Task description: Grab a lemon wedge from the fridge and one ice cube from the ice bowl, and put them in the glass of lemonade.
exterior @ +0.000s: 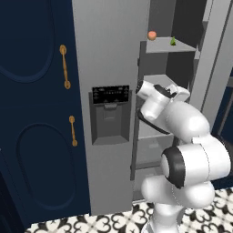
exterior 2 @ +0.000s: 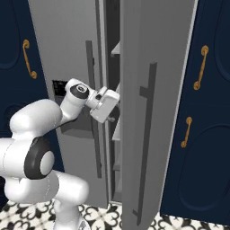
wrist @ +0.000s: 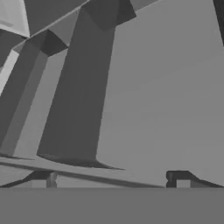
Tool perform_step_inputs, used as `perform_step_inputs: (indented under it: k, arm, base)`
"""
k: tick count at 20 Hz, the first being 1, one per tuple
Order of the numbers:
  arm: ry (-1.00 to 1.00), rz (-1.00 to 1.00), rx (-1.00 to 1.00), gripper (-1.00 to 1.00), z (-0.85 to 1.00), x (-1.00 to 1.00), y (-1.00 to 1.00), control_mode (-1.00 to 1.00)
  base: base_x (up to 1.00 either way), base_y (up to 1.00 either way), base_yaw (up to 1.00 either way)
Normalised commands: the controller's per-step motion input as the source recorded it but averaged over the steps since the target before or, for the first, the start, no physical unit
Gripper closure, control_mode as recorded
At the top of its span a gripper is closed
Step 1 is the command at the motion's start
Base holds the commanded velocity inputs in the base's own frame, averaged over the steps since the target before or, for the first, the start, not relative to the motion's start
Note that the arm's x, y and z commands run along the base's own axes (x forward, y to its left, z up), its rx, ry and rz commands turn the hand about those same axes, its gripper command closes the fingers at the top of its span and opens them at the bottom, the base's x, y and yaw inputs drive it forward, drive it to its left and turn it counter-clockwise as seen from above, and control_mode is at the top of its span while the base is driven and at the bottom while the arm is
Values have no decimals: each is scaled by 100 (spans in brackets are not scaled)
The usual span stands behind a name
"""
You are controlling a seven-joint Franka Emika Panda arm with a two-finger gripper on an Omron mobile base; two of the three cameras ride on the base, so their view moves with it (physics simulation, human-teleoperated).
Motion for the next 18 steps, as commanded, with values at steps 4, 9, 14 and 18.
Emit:
perform_step_inputs:
  k: [4, 9, 14, 18]
  arm:
    - [3, 0, 0, -100, -18, -22, -80, -100]
    - [0, 0, 0, -100, -16, -36, -91, -100]
    - [0, 0, 1, -100, -3, -36, -99, -100]
    - [0, 0, 2, -100, 0, -27, -98, -100]
  base:
    - [0, 0, 0]
    - [0, 0, 0]
    - [0, 0, 0]
    - [0, 0, 0]
